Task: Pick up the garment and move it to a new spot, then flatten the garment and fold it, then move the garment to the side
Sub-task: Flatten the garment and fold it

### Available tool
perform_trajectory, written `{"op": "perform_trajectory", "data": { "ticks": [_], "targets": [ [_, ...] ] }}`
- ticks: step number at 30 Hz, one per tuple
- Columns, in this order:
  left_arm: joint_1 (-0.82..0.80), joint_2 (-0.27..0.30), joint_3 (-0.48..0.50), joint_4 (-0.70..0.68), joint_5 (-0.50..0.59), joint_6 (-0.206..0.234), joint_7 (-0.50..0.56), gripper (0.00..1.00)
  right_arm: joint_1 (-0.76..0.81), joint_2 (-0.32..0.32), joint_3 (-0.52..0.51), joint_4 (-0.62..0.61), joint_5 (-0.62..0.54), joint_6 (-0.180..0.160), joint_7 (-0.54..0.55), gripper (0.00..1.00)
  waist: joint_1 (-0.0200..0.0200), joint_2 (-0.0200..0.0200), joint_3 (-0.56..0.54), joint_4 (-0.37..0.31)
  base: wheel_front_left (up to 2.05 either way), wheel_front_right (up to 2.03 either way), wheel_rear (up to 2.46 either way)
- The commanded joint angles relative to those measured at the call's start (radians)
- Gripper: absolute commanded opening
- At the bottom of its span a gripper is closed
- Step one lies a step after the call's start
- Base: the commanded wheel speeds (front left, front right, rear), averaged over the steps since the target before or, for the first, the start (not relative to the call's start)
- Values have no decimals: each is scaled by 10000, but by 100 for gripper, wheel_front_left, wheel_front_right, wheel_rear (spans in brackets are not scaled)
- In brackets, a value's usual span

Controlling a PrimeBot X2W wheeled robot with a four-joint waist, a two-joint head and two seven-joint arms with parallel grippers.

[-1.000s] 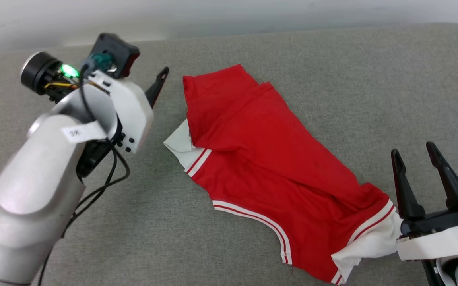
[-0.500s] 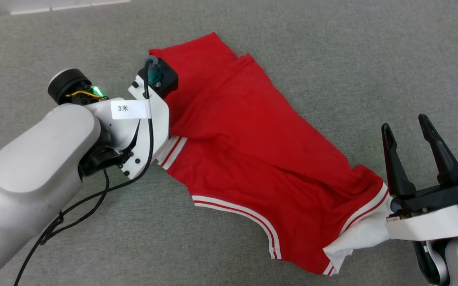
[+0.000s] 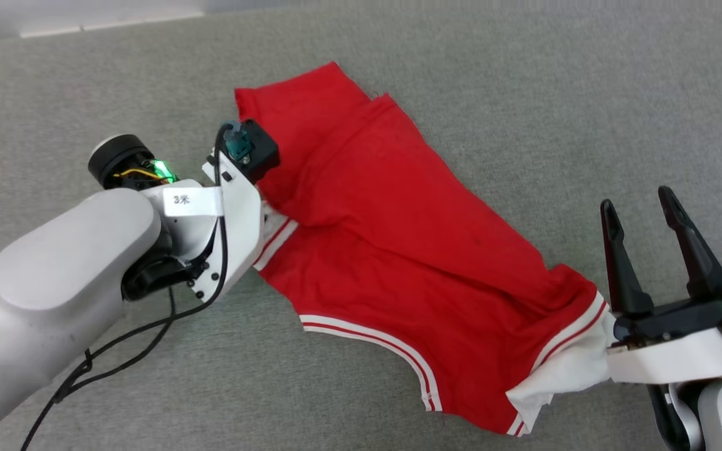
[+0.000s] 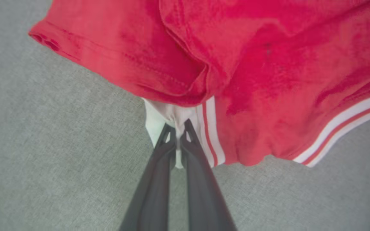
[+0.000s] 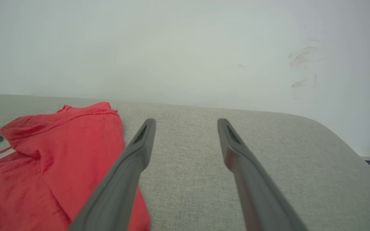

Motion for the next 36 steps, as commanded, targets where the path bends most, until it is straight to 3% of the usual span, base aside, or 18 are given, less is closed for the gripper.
{"op": "perform_trajectory", "data": {
  "ticks": [1,5,10,11,18,21,25,27,30,36],
  "targets": [
    [264,135,80,-293,-222,3,-532,0,236,-32,-69,59,14,-5,-25,100,-1,-1,-561,430,0,0,0],
    [757,623,479,-834,-699,87,-1450,0,524,-77,-138,92,0,-5,-25,100,-1,-1,-1036,844,0,0,0],
    [1631,1328,781,-1310,-1202,575,-2158,0,731,-121,-171,149,-25,-7,-27,100,-1,-1,-1349,1174,0,0,0],
    [2182,1684,907,-1461,-1554,859,-2498,0,826,-139,-181,182,-22,-7,-26,100,-1,-1,-1443,1285,0,0,0],
    [3809,2534,953,-1201,-2350,1563,-3340,0,956,-236,-206,327,-51,-7,-26,100,-1,-1,-1519,1383,0,0,0],
    [4465,2695,775,-771,-2537,1729,-3542,0,1006,-295,-209,457,-56,-7,-26,100,-1,-1,-1541,1350,0,0,0],
    [4970,2448,627,-351,-2683,1762,-3774,0,1092,-365,-206,663,-26,-7,-26,100,-1,-1,-1711,1336,0,0,0],
    [5028,2282,748,-194,-2586,1863,-4241,100,1118,-427,-187,747,5,-5,-26,100,-1,-1,-1859,1356,0,0,0],
    [4973,2127,905,-40,-2114,2059,-5197,100,1022,-627,-105,783,22,-7,-26,100,-1,-1,-2135,1407,0,0,0],
    [5208,1867,1326,-154,-1190,3167,-7455,100,470,-1551,297,345,236,-7,593,100,-1,-1,-2603,1571,0,0,0]
  ]
}}
